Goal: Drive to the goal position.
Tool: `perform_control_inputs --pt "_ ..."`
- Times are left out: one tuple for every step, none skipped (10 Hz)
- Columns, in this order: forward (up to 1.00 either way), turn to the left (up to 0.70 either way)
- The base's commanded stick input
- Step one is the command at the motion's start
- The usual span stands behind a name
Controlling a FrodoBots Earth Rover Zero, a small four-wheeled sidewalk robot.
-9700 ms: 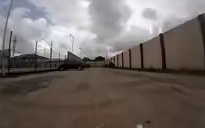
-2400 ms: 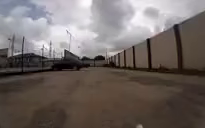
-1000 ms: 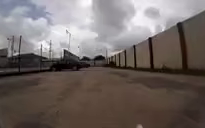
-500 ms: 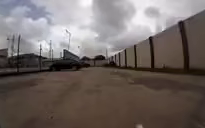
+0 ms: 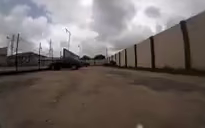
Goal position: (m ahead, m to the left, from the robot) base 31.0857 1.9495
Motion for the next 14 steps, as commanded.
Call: perform_control_inputs --pt "0.3 0.0" --pt "0.3 0.0" --pt "0.3 0.0" --pt "0.3 0.0" --pt "0.3 0.0" --pt "0.3 0.0" --pt "0.3 0.0" --pt "0.3 0.0" --pt "0.3 0.0" --pt "0.3 0.0" --pt "0.3 0.0" --pt "0.3 0.0" --pt "0.3 0.0" --pt "0.3 0.0"
